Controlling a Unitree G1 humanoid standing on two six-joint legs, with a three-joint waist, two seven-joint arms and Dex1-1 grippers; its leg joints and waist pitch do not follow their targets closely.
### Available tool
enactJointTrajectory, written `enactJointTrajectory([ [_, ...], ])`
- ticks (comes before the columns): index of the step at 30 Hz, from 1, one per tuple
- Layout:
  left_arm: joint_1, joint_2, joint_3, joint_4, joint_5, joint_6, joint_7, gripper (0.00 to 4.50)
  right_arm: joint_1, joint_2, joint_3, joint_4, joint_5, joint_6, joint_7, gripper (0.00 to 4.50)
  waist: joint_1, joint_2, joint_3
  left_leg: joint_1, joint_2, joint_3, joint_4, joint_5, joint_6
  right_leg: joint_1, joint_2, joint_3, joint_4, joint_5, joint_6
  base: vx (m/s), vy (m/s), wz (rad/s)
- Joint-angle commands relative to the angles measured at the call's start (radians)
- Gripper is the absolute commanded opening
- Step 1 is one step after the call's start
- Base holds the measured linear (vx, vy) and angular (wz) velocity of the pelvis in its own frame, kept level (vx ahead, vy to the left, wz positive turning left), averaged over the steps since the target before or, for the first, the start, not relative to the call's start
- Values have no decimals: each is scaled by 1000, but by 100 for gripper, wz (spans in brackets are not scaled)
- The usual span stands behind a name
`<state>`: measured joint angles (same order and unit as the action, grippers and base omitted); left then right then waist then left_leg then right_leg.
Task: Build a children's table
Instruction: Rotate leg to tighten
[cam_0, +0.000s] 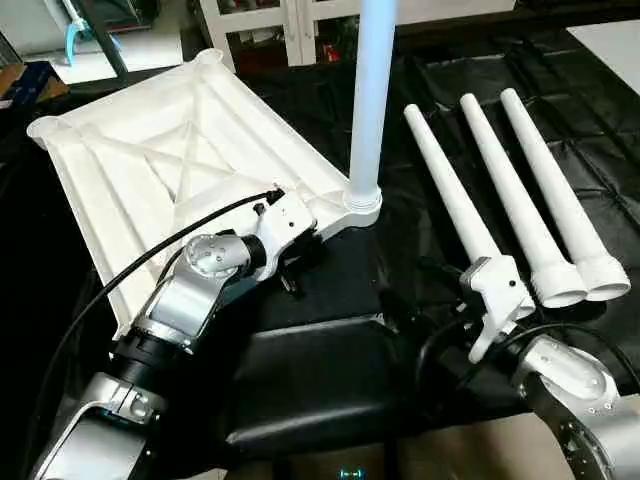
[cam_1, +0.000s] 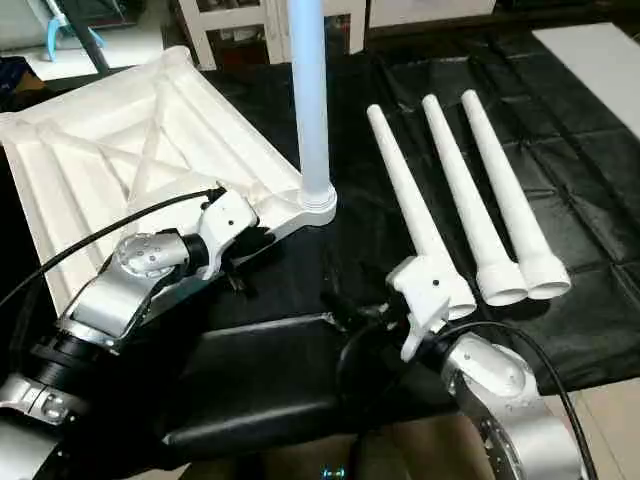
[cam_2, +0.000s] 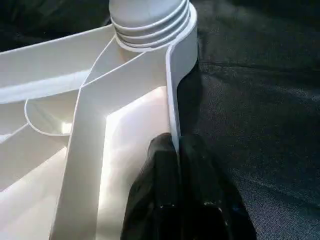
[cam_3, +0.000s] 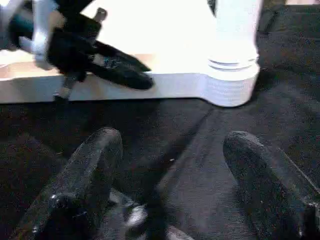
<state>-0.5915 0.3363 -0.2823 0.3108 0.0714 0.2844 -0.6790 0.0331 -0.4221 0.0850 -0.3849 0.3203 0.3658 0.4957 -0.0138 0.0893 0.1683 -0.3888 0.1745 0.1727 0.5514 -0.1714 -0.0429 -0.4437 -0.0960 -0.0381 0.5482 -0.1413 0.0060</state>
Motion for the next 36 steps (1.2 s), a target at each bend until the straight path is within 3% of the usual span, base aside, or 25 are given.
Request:
enactJointTrajectory([
  [1,41,39,-26,47,34,-1,-27,0,-19,9,-23,-25,-12,13,-23,363,10,-7,-53,8,30,-12,-74,-330,32,51,-31,23,-67,-345,-170,0,0,0],
  [3,47,41,-32,39,27,-18,-49,0,-31,15,-29,-23,-11,15,-35,363,9,-6,-57,5,30,-12,-72,-308,36,56,-32,23,-61,-315,-181,0,0,0],
  [4,75,53,-56,-12,-8,-58,-135,0,-75,27,-36,-3,-4,-1,-40,363,11,-7,-62,11,31,-10,-70,-296,39,56,-33,24,-60,-294,-192,0,0,0],
  [5,76,54,-56,-14,-10,-59,-138,0,-77,27,-36,-2,-4,-1,-40,363,9,-6,-64,6,31,-12,-69,-281,41,60,-34,25,-54,-271,-201,0,0,0],
  [6,100,67,-81,-58,-28,-69,-197,0,-130,36,-35,23,-6,-10,-41,363,10,-3,-64,8,31,-10,-68,-260,47,60,-33,23,-52,-244,-210,0,0,0],
  [7,100,67,-81,-58,-28,-69,-197,0,-130,36,-35,23,-6,-10,-41,363,11,-1,-69,17,32,-6,-62,-234,56,55,-31,25,-48,-201,-226,0,0,0],
  [8,110,72,-93,-70,-27,-69,-209,0,-168,37,-35,53,-19,-18,-47,363,12,-3,-72,16,32,-4,-60,-212,63,59,-30,26,-45,-174,-233,0,0,0],
  [10,121,74,-106,-76,-19,-72,-209,0,-255,37,-40,146,-57,-51,-60,363,23,3,-80,23,31,1,-50,-135,81,58,-27,25,-31,-91,-264,0,0,0],
  [14,131,72,-108,-87,-20,-73,-220,0,-324,38,-41,228,-52,-80,-16,363,39,1,-89,15,29,1,-39,-45,113,71,-30,25,-11,21,-291,0,0,0],
  [16,139,74,-108,-97,-20,-75,-226,0,-372,28,-32,294,-65,-103,19,363,39,-10,-90,15,29,2,-37,-57,127,74,-31,24,-13,-7,-293,0,0,0],
  [18,143,77,-107,-102,-19,-74,-229,0,-396,27,-35,331,-68,-120,25,363,38,-5,-86,14,30,1,-38,-80,126,74,-34,24,-16,-63,-288,0,0,0],
  [20,148,81,-107,-108,-20,-73,-229,0,-417,29,-42,360,-71,-131,20,363,36,-14,-86,12,30,1,-38,-99,118,75,-35,25,-18,-107,-283,0,0,0],
  [26,154,88,-95,-105,-12,-71,-210,0,-430,39,-63,393,-73,-146,16,363,31,-13,-82,13,30,1,-39,-149,94,68,-33,27,-25,-208,-254,0,0,0],
  [30,138,82,-76,-57,5,-89,-178,0,-379,29,-41,311,-35,-139,84,363,30,-12,-84,12,29,1,-38,-147,95,68,-30,27,-24,-200,-249,0,0,0],
  [31,127,80,-71,-35,12,-91,-165,0,-354,25,-29,274,-24,-131,97,363,31,-17,-83,11,29,1,-37,-139,99,70,-30,28,-25,-189,-248,0,0,0],
  [33,95,76,-61,19,31,-89,-129,0,-296,19,-9,197,-1,-109,110,363,41,-12,-86,19,31,3,-35,-124,110,65,-28,29,-22,-164,-248,0,0,0],
  [34,95,76,-61,19,31,-89,-129,0,-296,19,-9,197,-1,-109,110,363,40,-14,-84,12,30,2,-36,-124,112,68,-28,28,-22,-167,-248,0,0,0],
  [36,49,67,-50,78,58,-57,-68,0,-233,23,-1,140,-5,-96,90,363,43,-15,-77,14,29,2,-41,-184,89,64,-28,28,-34,-261,-226,0,0,0],
])
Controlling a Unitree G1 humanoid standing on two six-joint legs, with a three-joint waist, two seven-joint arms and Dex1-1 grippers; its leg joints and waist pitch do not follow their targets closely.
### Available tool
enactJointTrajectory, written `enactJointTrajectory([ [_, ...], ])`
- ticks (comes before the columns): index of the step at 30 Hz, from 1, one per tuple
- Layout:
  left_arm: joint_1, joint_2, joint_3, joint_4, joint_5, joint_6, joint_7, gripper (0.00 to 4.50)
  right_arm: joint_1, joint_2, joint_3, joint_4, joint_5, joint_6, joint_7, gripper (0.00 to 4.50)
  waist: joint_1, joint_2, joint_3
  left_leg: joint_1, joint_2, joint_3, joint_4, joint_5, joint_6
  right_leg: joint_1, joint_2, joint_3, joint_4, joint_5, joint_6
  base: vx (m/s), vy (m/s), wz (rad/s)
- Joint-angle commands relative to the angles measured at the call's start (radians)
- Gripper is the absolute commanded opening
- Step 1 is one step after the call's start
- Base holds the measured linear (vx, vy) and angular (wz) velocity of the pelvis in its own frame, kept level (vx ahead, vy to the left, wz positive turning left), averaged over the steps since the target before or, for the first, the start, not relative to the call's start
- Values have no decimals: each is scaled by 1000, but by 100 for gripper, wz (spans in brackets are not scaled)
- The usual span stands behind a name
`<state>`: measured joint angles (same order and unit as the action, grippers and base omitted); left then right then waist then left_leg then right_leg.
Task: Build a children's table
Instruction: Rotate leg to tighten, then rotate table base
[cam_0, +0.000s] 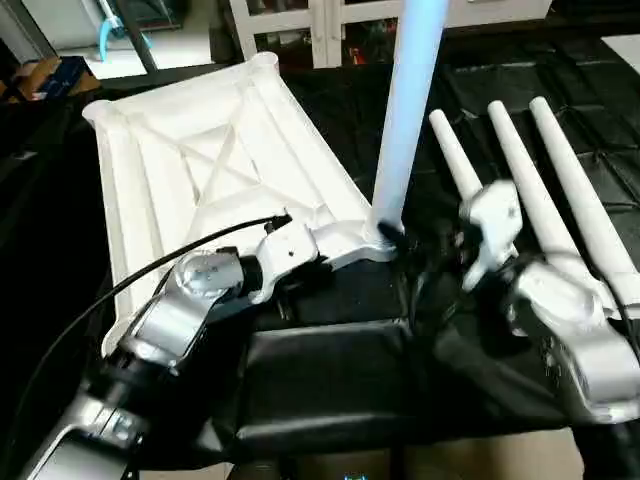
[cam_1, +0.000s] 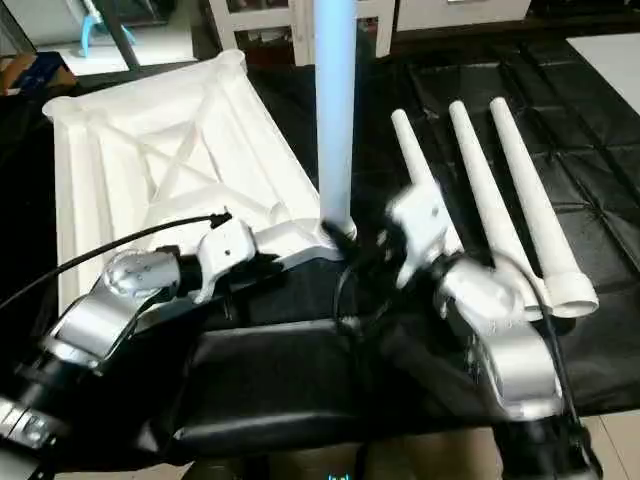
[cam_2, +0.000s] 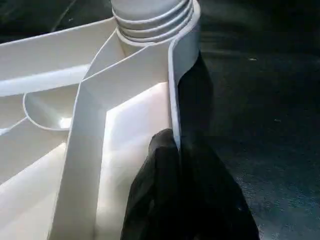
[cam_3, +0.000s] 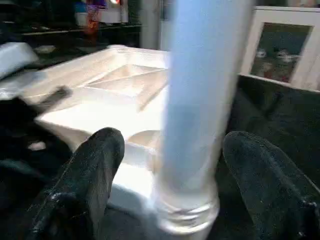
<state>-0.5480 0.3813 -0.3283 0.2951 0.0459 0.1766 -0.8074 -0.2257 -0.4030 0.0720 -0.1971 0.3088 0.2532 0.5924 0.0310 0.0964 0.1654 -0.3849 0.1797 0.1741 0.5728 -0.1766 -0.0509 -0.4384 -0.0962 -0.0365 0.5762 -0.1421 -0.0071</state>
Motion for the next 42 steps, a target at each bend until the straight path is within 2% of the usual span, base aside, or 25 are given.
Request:
enactJointTrajectory([
  [1,-5,19,1,107,83,51,68,0,40,5,8,-57,4,21,-15,363,-1,-18,-72,18,25,2,-66,-215,81,51,-29,28,-70,-322,-196,0,0,0],
  [2,-12,17,4,115,77,42,65,0,51,8,1,-62,0,26,-28,363,-1,-20,-70,17,24,1,-67,-228,73,51,-29,28,-73,-350,-186,0,0,0],
  [4,-16,22,1,125,75,11,47,0,68,13,-16,-72,-5,33,-46,363,-7,-16,-64,2,20,-10,-77,-260,41,60,-32,24,-76,-428,-148,0,0,0],
  [6,-16,27,-3,131,80,14,45,0,81,13,-28,-85,-3,42,-57,363,-12,-20,-64,9,21,-10,-78,-294,32,53,-33,26,-83,-468,-130,0,0,0],
  [7,-17,27,-4,134,81,27,51,0,87,12,-32,-93,-1,47,-60,363,-13,-9,-63,10,21,-11,-78,-301,30,50,-33,26,-83,-469,-129,0,0,0],
  [11,-41,-17,20,153,65,142,116,0,130,4,-32,-144,3,75,-74,363,-17,-15,-61,13,21,-10,-78,-309,33,45,-30,27,-88,-475,-124,0,0,0],
  [12,-42,-20,22,153,63,146,119,0,131,4,-32,-145,3,75,-74,363,-18,-14,-61,9,20,-11,-79,-303,33,47,-31,25,-87,-473,-128,0,0,0],
  [13,-61,-66,54,160,38,208,163,0,144,6,-27,-157,-1,83,-85,363,-21,-18,-60,4,19,-11,-79,-295,31,50,-30,25,-86,-472,-128,0,0,0],
  [14,-67,-85,67,161,27,230,177,0,147,8,-26,-157,-4,85,-90,363,-19,-17,-60,6,19,-12,-78,-294,32,49,-31,24,-88,-475,-129,0,0,0],
  [15,-79,-119,88,164,8,256,206,0,149,12,-24,-156,-10,87,-99,363,-21,-22,-61,4,17,-12,-77,-286,35,51,-31,25,-88,-472,-128,0,0,0],
  [17,-89,-143,102,167,-6,267,222,0,149,15,-24,-152,-15,88,-106,363,-23,-22,-62,-5,15,-16,-77,-260,42,57,-31,21,-85,-454,-128,0,0,0],
  [19,-125,-217,140,176,-46,313,277,0,141,21,-18,-142,-35,100,-125,363,-24,-21,-66,-3,15,-13,-71,-226,57,55,-29,22,-84,-388,-148,0,0,0],
  [21,-139,-242,152,178,-59,328,293,0,140,21,-15,-140,-44,102,-128,363,-22,-23,-70,2,15,-9,-66,-197,75,53,-26,24,-79,-312,-176,0,0,0],
  [24,-172,-315,202,172,-106,366,330,0,138,19,-7,-140,-54,110,-135,363,-18,-22,-77,-2,15,-9,-58,-126,112,62,-27,22,-68,-190,-216,18,2,1],
  [26,-184,-338,219,175,-110,334,355,0,139,17,-5,-139,-58,112,-140,363,-16,-20,-83,-4,14,-9,-51,-69,143,66,-26,21,-58,-98,-239,54,7,3],
  [28,-192,-348,232,173,-128,293,355,0,138,16,-3,-135,-63,112,-143,363,-13,-19,-91,-4,13,-11,-43,11,186,70,-24,18,-44,15,-262,0,0,0],
  [30,-198,-355,250,161,-144,277,354,45,137,16,-2,-135,-68,114,-146,369,-9,-19,-97,-9,12,-11,-32,103,250,69,-24,15,-31,121,-286,0,0,0],
  [32,-207,-361,276,126,-168,268,363,56,137,19,-1,-134,-77,118,-147,369,-3,-19,-96,-11,11,-10,-28,102,276,70,-27,13,-31,99,-294,0,0,0],
  [33,-213,-360,285,106,-181,271,359,61,136,20,1,-130,-80,118,-148,369,4,-18,-98,-8,18,-10,-26,98,286,63,-27,14,-32,82,-299,0,0,0],
  [34,-213,-360,285,106,-181,271,359,85,136,20,1,-130,-80,118,-148,369,7,-17,-93,-10,22,-10,-26,87,292,57,-26,12,-33,48,-300,0,0,0],
  [36,-216,-362,295,86,-188,282,352,97,134,20,2,-127,-83,119,-149,369,7,-17,-83,-12,24,-10,-30,24,275,55,-28,10,-43,-51,-284,0,0,0],
  [38,-220,-364,319,40,-210,307,342,97,130,20,7,-120,-87,119,-150,369,5,-26,-75,-12,24,-8,-39,-62,231,55,-30,11,-56,-168,-258,0,0,0],
  [39,-222,-362,342,2,-235,323,340,97,126,21,11,-115,-91,119,-150,369,6,-23,-73,-8,25,-8,-44,-110,196,53,-32,12,-60,-232,-245,0,0,0],
  [41,-226,-352,381,-55,-277,345,341,97,122,24,14,-110,-93,121,-149,369,3,-24,-71,-5,27,-8,-50,-144,161,49,-31,14,-63,-257,-237,0,0,0],
  [42,-230,-321,401,-82,-286,341,338,97,116,27,17,-104,-98,123,-148,369,1,-31,-71,-10,25,-8,-51,-148,150,53,-31,13,-62,-253,-227,0,0,0],
])
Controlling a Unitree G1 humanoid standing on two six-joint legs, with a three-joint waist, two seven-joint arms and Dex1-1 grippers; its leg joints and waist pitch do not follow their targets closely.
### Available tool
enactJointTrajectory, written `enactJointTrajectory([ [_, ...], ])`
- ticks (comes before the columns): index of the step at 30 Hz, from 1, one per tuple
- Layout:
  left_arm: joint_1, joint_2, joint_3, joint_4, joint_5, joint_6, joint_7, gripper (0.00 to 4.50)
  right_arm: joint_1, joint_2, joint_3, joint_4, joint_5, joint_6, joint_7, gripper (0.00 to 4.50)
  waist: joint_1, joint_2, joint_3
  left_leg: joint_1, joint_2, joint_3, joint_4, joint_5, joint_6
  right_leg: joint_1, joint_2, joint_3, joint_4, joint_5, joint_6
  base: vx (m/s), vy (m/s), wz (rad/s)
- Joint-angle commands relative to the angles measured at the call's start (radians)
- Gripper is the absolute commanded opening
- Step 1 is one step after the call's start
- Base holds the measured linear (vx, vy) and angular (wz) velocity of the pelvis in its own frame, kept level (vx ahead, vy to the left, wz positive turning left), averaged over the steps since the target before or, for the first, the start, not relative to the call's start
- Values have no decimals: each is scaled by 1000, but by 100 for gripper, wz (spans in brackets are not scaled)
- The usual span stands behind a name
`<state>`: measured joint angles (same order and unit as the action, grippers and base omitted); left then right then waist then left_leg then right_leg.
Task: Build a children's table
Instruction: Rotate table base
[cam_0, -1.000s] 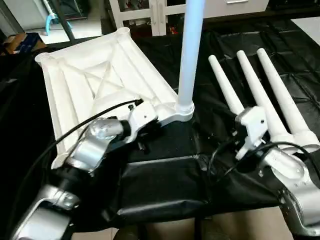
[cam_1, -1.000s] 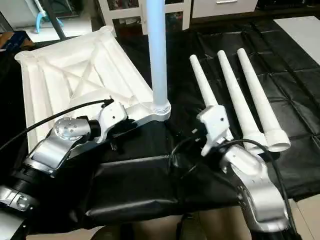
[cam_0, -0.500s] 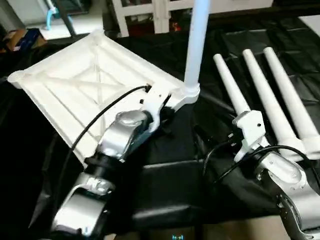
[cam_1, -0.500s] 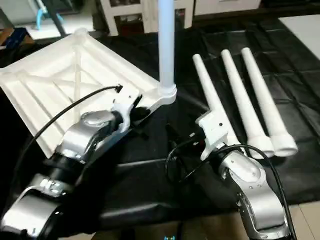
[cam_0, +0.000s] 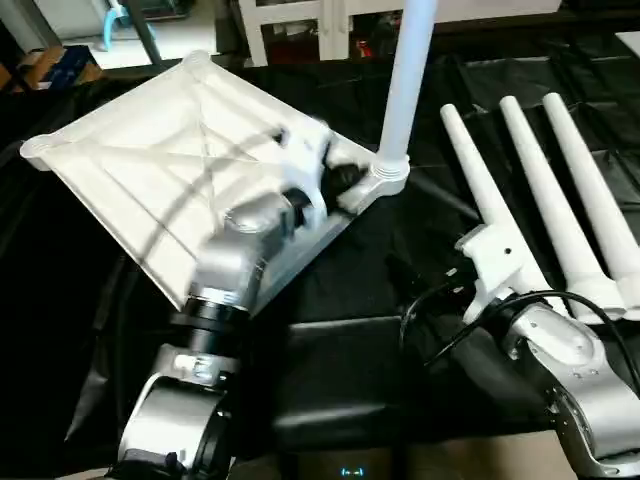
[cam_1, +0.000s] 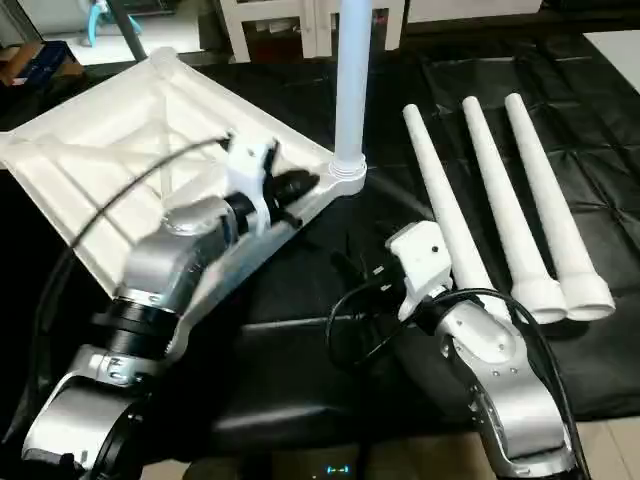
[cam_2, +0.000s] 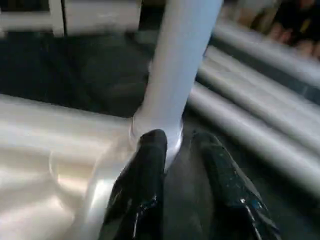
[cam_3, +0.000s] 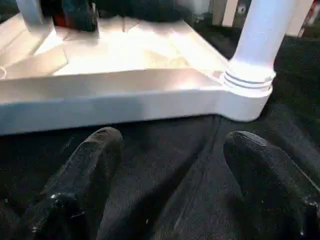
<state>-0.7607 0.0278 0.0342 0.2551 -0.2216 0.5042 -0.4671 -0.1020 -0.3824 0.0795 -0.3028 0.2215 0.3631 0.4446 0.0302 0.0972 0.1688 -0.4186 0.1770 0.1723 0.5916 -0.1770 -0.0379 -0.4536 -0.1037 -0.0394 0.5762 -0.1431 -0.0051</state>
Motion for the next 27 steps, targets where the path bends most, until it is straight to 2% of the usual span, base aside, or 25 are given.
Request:
enactJointTrajectory([
  [1,-18,46,44,-50,-19,10,-4,97,-11,7,11,4,-12,14,0,369,0,-29,-74,22,25,-7,-71,-147,133,68,-24,16,-60,-251,-218,0,0,0],
  [2,-22,103,56,-65,-3,-4,-8,97,-23,12,15,16,-18,16,-2,369,0,-28,-75,22,25,-8,-70,-142,131,68,-24,16,-58,-245,-214,0,0,0],
  [3,-26,186,61,-57,41,-39,-19,97,-45,19,23,35,-24,16,-6,369,-3,-42,-79,19,22,-9,-69,-128,135,71,-24,16,-56,-236,-204,0,0,0],
  [4,-28,241,62,-49,72,-63,-25,97,-60,24,27,47,-28,16,-10,369,-8,-32,-79,18,20,-13,-70,-122,131,70,-22,14,-53,-248,-189,0,0,0],
  [5,-28,241,62,-49,72,-63,-25,97,-60,24,27,47,-28,16,-10,369,-13,-28,-78,18,20,-13,-70,-116,122,70,-23,14,-51,-245,-185,0,0,0],
  [6,-28,306,64,-37,102,-81,-44,97,-79,31,32,63,-29,16,-11,369,-13,-28,-77,30,23,-9,-68,-107,115,61,-21,15,-56,-225,-190,0,0,0],
  [7,-25,350,65,-31,117,-86,-66,97,-92,36,35,74,-30,15,-12,369,-15,-25,-81,32,23,-9,-65,-82,116,63,-20,17,-47,-180,-207,0,0,0],
  [8,-25,350,65,-31,117,-86,-66,97,-92,36,35,74,-30,15,-12,369,-15,-23,-83,29,22,-10,-64,-62,117,65,-20,16,-41,-154,-215,0,0,0],
  [9,6,439,73,-47,107,-72,-157,97,-124,45,47,108,-39,5,-7,369,-11,-37,-90,35,25,-6,-60,-24,127,64,-17,17,-38,-94,-234,0,0,0],
  [10,27,481,76,-60,99,-64,-207,97,-139,49,53,126,-43,-1,-4,369,-1,-34,-97,29,22,-12,-58,31,142,69,-23,15,-19,-49,-254,0,0,0],
  [11,76,560,75,-80,94,-44,-282,97,-170,56,67,166,-57,-14,1,369,-9,-37,-93,23,21,-9,-60,54,149,70,-19,15,-19,-35,-256,0,0,0],
  [12,99,596,71,-91,88,-34,-311,97,-183,59,73,184,-63,-20,2,369,-13,-30,-98,30,20,-12,-54,87,154,65,-19,12,-11,-6,-262,0,0,0],
  [13,132,643,71,-87,87,-31,-342,97,-211,67,79,227,-73,-29,1,369,-14,-30,-94,42,20,-3,-53,85,159,55,-15,14,-17,5,-269,0,0,0],
  [14,153,678,68,-76,84,-27,-356,97,-234,73,82,264,-84,-37,-2,369,-15,-28,-95,42,21,-5,-52,84,160,56,-17,14,-13,11,-277,0,0,0],
  [15,173,715,63,-58,95,-47,-370,97,-258,78,85,307,-96,-47,-3,369,-15,-32,-95,40,20,-2,-54,69,159,60,-19,14,-14,-5,-283,0,0,0],
  [18,214,796,55,10,148,-80,-391,97,-326,81,94,419,-131,-84,-9,369,-8,-29,-89,46,23,0,-58,21,132,56,-20,17,-16,-47,-281,0,0,0],
  [19,222,811,52,22,159,-91,-398,97,-338,83,94,438,-133,-88,-9,369,0,-32,-90,50,25,1,-59,6,123,55,-21,18,-16,-54,-280,0,0,0],
  [20,239,842,42,43,185,-109,-413,97,-363,87,96,469,-136,-96,-9,369,0,-33,-89,48,26,2,-61,-4,118,57,-21,19,-16,-57,-279,0,0,0],
  [21,253,866,32,55,200,-121,-428,97,-383,91,98,496,-138,-101,-7,369,5,-39,-93,47,26,1,-61,-14,111,58,-25,20,-13,-67,-275,0,0,0],
  [22,259,878,26,56,203,-121,-435,97,-395,93,100,513,-139,-106,-5,369,2,-38,-91,44,25,1,-63,-18,105,60,-24,20,-12,-69,-273,0,0,0],
  [23,264,886,23,55,203,-116,-441,97,-405,94,102,527,-141,-111,-3,369,3,-34,-89,50,27,3,-65,-37,86,54,-24,20,-13,-78,-271,0,0,0],
  [25,269,890,12,48,207,-119,-443,97,-425,102,105,563,-146,-125,-3,369,8,-37,-89,53,28,6,-66,-83,52,52,-24,23,-12,-73,-278,0,0,0],
  [26,282,891,-16,34,214,-125,-449,97,-455,116,111,623,-162,-151,-4,369,10,-38,-93,53,28,6,-66,-90,47,53,-26,23,-10,-69,-279,0,0,0],
  [27,285,887,-37,30,222,-131,-450,97,-471,124,113,657,-169,-166,-3,369,8,-42,-91,46,26,5,-68,-104,38,59,-27,23,-10,-74,-281,0,0,0],
])
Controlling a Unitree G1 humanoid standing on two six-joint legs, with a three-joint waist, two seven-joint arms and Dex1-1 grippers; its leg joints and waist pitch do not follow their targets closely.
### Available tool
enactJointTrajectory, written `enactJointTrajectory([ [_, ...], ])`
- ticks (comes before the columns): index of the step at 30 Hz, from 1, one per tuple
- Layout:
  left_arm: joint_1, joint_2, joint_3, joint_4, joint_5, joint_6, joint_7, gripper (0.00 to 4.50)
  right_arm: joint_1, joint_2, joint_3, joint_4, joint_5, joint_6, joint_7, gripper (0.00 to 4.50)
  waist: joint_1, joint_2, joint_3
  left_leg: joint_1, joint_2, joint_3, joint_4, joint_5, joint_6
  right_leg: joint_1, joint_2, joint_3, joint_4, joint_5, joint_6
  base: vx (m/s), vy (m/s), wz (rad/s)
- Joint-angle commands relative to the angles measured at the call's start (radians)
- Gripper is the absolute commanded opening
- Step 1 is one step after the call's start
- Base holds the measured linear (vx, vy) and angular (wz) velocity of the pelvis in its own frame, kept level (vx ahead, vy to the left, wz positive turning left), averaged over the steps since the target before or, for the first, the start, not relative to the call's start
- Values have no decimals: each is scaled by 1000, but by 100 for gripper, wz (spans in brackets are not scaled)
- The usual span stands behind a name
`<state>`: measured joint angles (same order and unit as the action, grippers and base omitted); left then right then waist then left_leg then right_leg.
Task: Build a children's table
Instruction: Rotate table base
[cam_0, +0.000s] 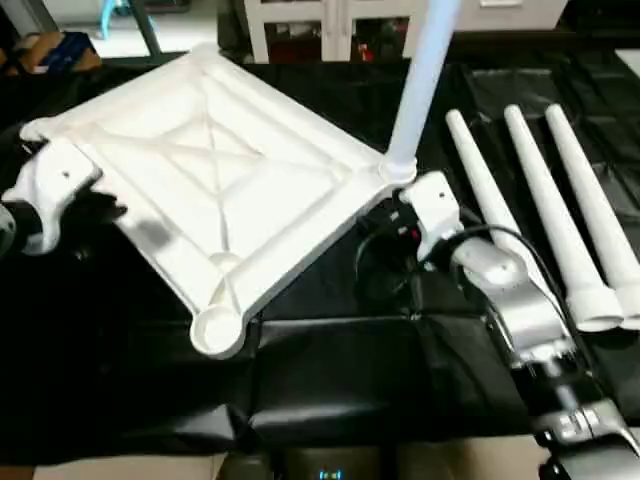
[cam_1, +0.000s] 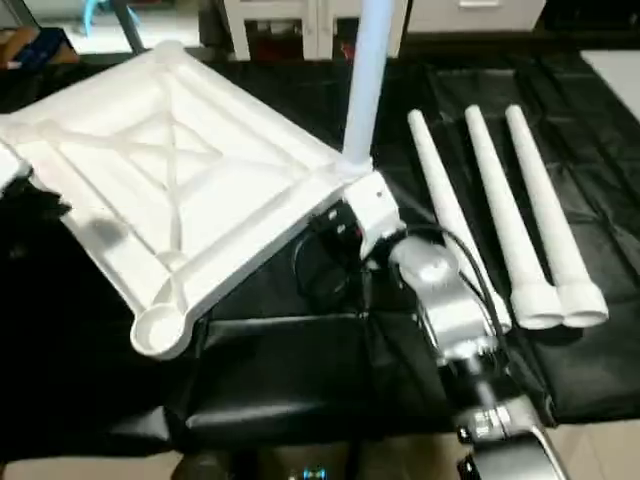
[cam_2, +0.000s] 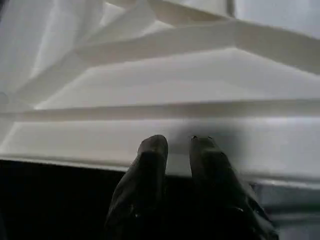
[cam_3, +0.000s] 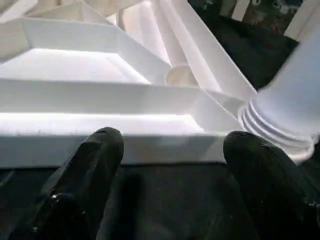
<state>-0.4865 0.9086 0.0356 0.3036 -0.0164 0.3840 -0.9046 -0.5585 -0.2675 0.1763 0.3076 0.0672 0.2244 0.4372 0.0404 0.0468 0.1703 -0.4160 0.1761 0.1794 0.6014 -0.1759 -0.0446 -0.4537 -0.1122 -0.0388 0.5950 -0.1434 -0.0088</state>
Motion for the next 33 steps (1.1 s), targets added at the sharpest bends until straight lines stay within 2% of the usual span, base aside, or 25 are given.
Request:
enactJointTrajectory([
  [1,9,-1,-56,-18,26,-18,-11,97,-26,15,18,70,-20,-37,3,369,-1,7,-94,45,29,-2,-78,-120,42,58,-22,25,-30,-83,-277,0,0,0],
  [8,-30,-73,-147,22,90,-77,4,97,-76,41,18,155,-29,-67,-2,369,2,4,-96,39,27,-2,-76,-125,44,64,-21,28,-29,-76,-283,0,0,0],
  [11,-49,-124,-214,28,132,-94,1,97,-104,54,25,217,-39,-97,10,369,1,3,-97,38,28,-3,-76,-140,43,64,-23,27,-32,-93,-279,0,0,0],
  [12,-51,-131,-230,27,144,-100,0,97,-110,57,26,231,-40,-104,13,369,-1,1,-95,33,28,-5,-76,-144,42,68,-25,27,-31,-101,-279,0,0,0],
  [14,-47,-154,-277,25,152,-92,-10,97,-140,71,25,293,-45,-138,22,369,-2,9,-91,35,28,-4,-77,-161,38,63,-25,28,-35,-123,-275,0,0,0],
  [16,-41,-166,-302,21,158,-82,-25,97,-161,80,23,330,-49,-156,26,369,-4,7,-87,35,29,-5,-80,-208,27,62,-25,28,-40,-171,-275,0,0,0],
  [17,-32,-175,-337,12,177,-77,-44,97,-191,95,20,379,-50,-176,31,369,-4,7,-86,36,30,-5,-82,-222,22,62,-25,28,-42,-189,-272,0,0,0],
  [18,-32,-175,-337,12,177,-77,-44,97,-191,95,20,379,-50,-176,31,369,-7,10,-82,37,30,-7,-85,-256,12,61,-24,28,-44,-221,-265,0,0,0],
  [19,-29,-189,-347,4,176,-73,-51,97,-215,109,17,419,-48,-192,35,369,-8,8,-82,37,30,-8,-86,-266,3,62,-26,29,-44,-230,-261,0,0,0],
  [21,-27,-209,-345,-10,165,-63,-54,97,-239,128,15,456,-44,-206,46,369,-7,8,-81,38,30,-7,-86,-263,4,61,-25,31,-46,-226,-260,0,0,0],
  [25,-22,-261,-330,-57,127,-41,-43,97,-273,177,18,514,-32,-220,75,369,-7,7,-82,42,33,-5,-86,-250,19,57,-25,31,-44,-199,-281,0,0,0],
  [29,-29,-342,-299,-118,68,-11,-2,97,-304,235,22,593,-36,-267,84,369,6,7,-82,45,36,-2,-87,-237,29,52,-24,31,-44,-183,-289,0,0,0],
  [31,-34,-376,-283,-137,52,-2,28,97,-314,252,22,611,-39,-295,80,369,15,9,-84,53,38,3,-86,-233,34,43,-19,31,-43,-165,-287,0,0,0],
  [33,-48,-431,-250,-149,34,2,81,97,-329,270,2,604,-18,-322,87,369,18,5,-85,49,40,6,-88,-216,41,47,-18,30,-40,-145,-282,0,0,0],
])
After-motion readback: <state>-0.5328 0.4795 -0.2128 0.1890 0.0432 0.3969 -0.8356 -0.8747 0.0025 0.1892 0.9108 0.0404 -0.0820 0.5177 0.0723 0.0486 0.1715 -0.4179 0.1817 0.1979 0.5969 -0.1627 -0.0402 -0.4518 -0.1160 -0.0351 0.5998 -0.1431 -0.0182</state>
